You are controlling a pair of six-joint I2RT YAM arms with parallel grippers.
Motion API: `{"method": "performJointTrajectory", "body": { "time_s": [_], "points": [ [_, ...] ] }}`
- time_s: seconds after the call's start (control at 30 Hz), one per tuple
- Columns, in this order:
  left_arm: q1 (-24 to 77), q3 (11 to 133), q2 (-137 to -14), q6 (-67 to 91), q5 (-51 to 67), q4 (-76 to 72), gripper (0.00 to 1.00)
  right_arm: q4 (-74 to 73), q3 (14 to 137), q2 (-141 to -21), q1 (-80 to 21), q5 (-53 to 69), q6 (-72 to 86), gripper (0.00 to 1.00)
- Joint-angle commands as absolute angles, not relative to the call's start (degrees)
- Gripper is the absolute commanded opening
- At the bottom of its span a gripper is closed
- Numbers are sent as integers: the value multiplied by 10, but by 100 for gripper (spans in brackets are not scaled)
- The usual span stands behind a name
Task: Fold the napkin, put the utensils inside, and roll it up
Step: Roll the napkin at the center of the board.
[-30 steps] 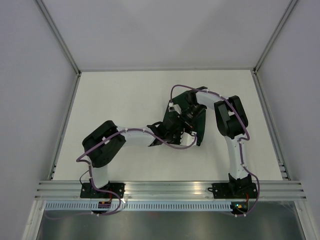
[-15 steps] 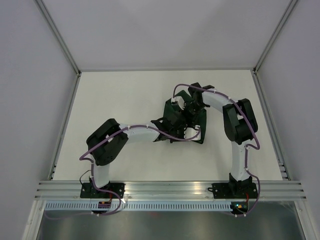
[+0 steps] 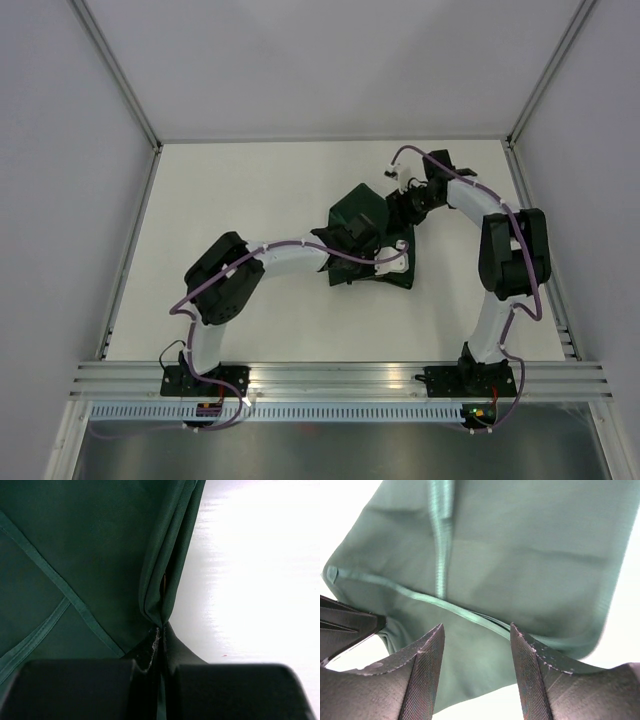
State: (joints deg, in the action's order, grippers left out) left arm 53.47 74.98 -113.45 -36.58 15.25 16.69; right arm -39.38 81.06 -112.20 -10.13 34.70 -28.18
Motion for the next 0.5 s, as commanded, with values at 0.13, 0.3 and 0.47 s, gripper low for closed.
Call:
{"method": "performJointTrajectory", "body": {
  "time_s": [0.13,0.3,0.47],
  "points": [
    [517,803,-1188,-302,234,275,2,-290,773,-1032,20,429,-182,61],
    [496,856,-1230,-279,286,329,2,-276,730,-969,77,468,-206,61],
    [482,906,-1269,-267,322,382,2,-264,633,-885,83,469,-271,61]
  ]
}}
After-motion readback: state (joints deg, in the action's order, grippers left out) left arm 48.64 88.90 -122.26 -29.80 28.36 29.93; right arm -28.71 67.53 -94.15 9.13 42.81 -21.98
